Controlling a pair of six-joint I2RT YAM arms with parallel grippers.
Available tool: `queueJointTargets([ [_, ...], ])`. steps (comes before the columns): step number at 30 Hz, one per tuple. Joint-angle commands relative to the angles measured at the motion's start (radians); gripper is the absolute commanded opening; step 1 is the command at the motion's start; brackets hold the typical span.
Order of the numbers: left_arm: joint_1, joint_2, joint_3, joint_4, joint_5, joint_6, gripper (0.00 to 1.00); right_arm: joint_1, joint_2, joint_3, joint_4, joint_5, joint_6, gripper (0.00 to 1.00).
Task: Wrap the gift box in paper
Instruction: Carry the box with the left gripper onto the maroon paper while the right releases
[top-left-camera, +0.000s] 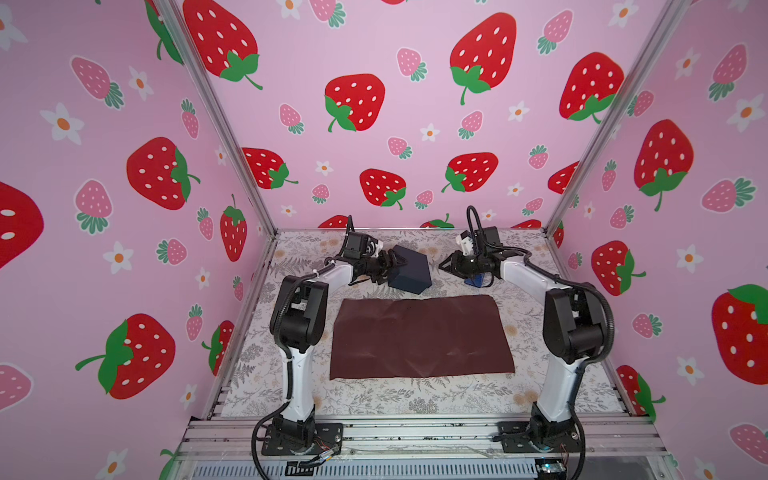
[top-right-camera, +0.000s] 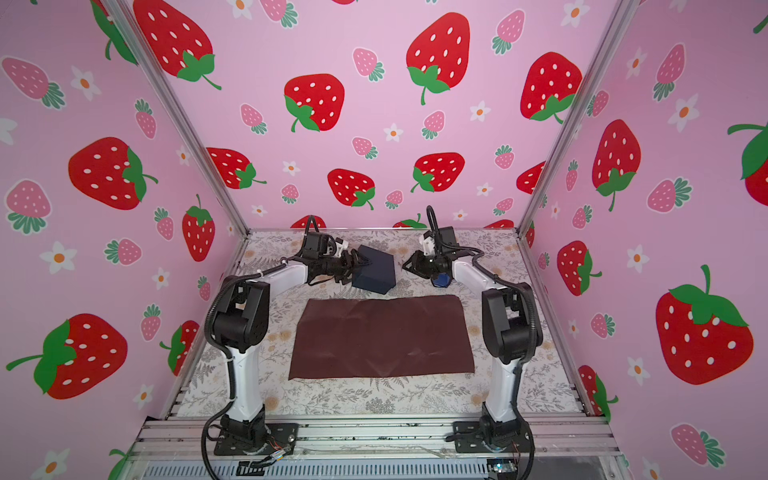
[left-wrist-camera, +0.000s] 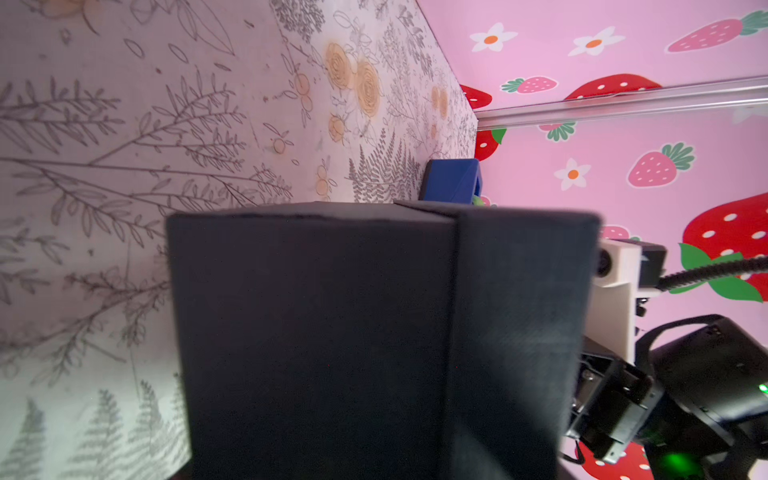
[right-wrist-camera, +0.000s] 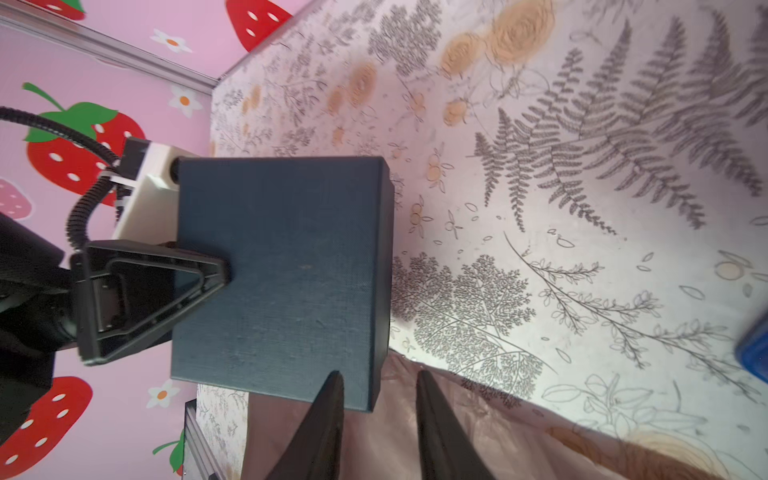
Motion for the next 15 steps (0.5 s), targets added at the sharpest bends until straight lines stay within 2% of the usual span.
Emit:
queueJointTargets([
  [1, -0.016, -0.112, -0.065, 0.036, -0.012, -0.018, 0.78, -0.012, -0.077, -0.054, -0.047, 0.023, -0.029, 0.34],
  [8, -0.063, -0.295, -0.27, 0.067, -0.081, -0.04, 0.78, -0.06, -0.244, -0.191, -0.046, 0.017, -0.039, 0.36],
  [15, -0.169, -0.443, -0.489, 0.153, -0.177, -0.105, 0.78, -0.088, -0.345, -0.317, -0.049, 0.003, -0.061, 0.37],
])
